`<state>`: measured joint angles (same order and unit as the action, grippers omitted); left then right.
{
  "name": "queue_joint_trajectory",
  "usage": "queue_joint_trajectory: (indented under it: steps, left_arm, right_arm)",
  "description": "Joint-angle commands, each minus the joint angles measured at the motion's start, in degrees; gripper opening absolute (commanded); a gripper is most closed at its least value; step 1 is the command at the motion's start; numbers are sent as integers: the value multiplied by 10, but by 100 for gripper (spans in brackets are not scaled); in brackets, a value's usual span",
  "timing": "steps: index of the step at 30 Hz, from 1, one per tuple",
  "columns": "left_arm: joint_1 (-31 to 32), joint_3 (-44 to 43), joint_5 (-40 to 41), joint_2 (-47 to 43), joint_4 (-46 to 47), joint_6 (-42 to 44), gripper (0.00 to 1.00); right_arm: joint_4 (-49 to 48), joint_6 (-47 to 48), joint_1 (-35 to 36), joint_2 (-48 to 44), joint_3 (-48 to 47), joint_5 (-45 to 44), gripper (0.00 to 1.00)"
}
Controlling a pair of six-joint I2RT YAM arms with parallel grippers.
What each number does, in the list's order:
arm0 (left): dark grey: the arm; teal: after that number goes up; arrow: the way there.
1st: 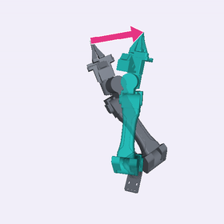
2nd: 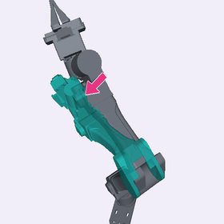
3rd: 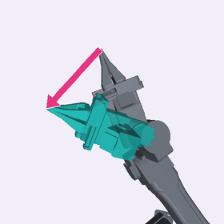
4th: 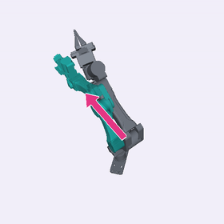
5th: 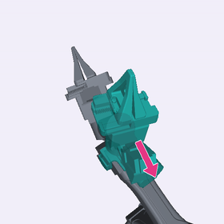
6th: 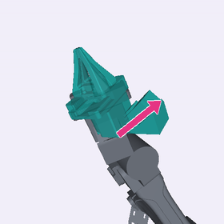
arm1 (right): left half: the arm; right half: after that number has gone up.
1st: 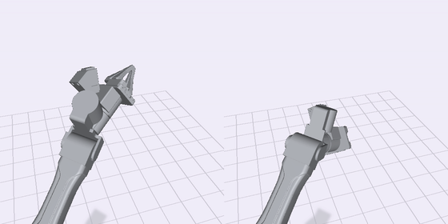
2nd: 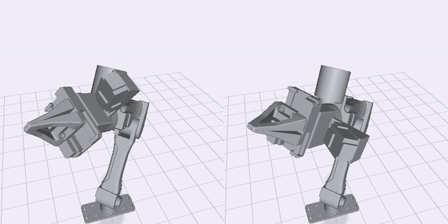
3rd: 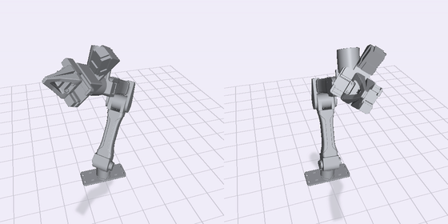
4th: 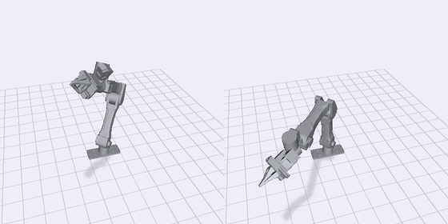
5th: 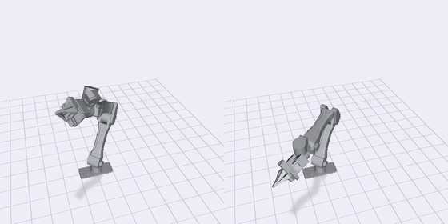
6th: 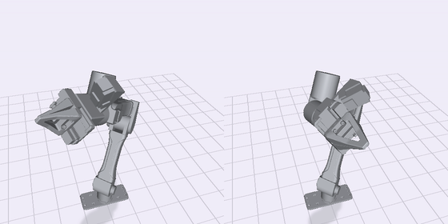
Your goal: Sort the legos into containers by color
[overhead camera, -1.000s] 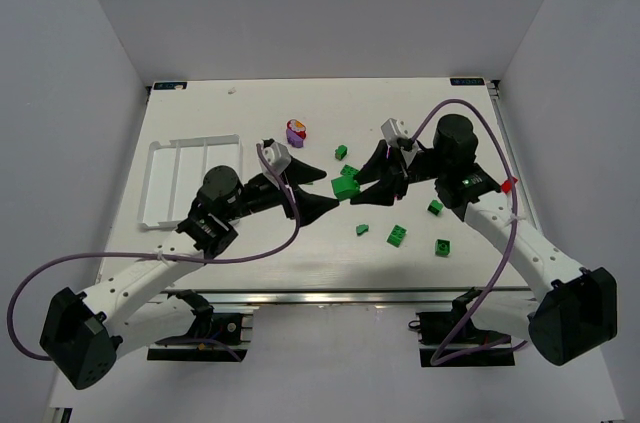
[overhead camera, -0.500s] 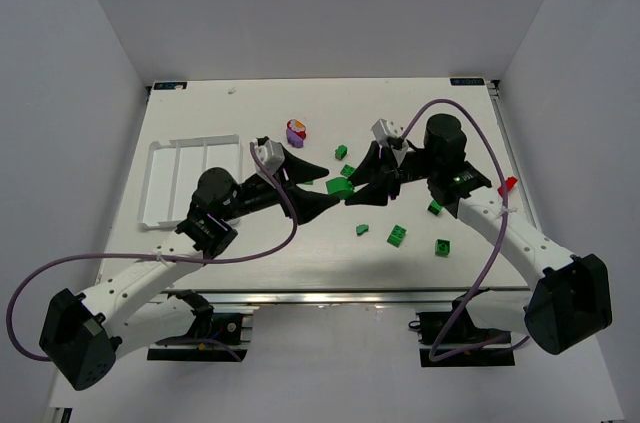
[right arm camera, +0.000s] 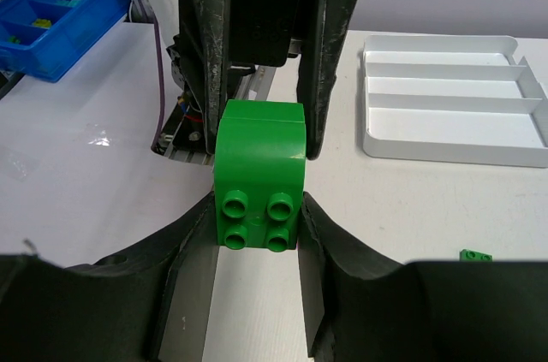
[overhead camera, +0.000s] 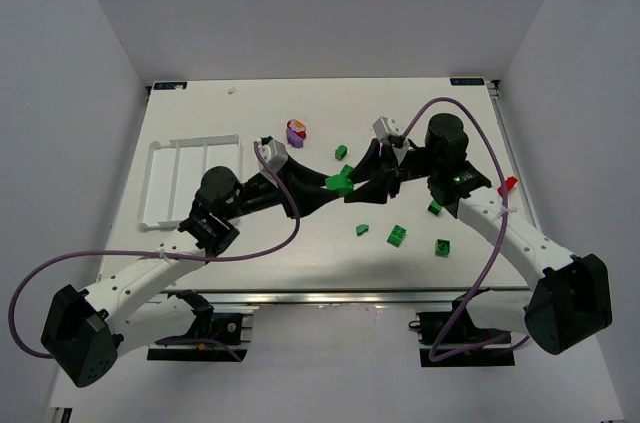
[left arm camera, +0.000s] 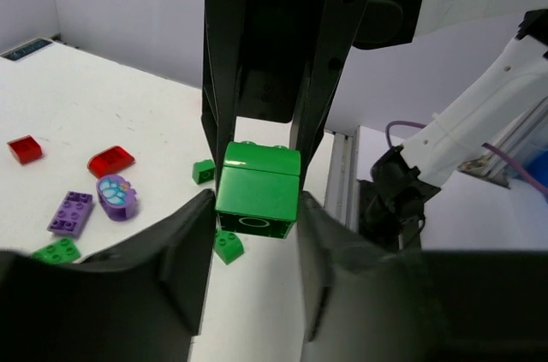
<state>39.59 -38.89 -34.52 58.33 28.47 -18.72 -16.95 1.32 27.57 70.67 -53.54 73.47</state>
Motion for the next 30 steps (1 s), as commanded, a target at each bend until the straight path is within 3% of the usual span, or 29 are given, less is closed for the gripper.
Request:
queue_joint_trajectory:
  steps: [1, 5, 7, 8, 17, 25, 27, 30]
  left_arm:
    - [3, -5, -7, -1, -3, 4, 46]
    - [3, -4, -8, -1, -2, 4, 21]
    - [3, -6, -7, -1, -3, 5, 3]
    - [3, -6, -3, -2, -5, 7, 0]
    - [0, 7, 28, -52, -92, 60, 0]
    - [-47, 32, 43, -95, -143, 72, 0]
    - [-58, 37, 80, -107, -178, 73, 0]
    - [-94, 6, 215, -98, -291, 49, 0]
  right_arm:
    - [-29, -9, 3, -1, -5, -1, 0]
    - [-28, -9, 4, -1, -4, -1, 0]
    - [-28, -9, 4, -1, -3, -2, 0]
    - [-29, -9, 4, 0, -3, -2, 0]
    - [-57, -39, -16, -10, -3, -10, 0]
    - [-51, -34, -32, -15, -2, -7, 0]
    - [-32, -13, -33, -16, -5, -17, 0]
    - [56, 71, -33, -19, -16, -56, 0]
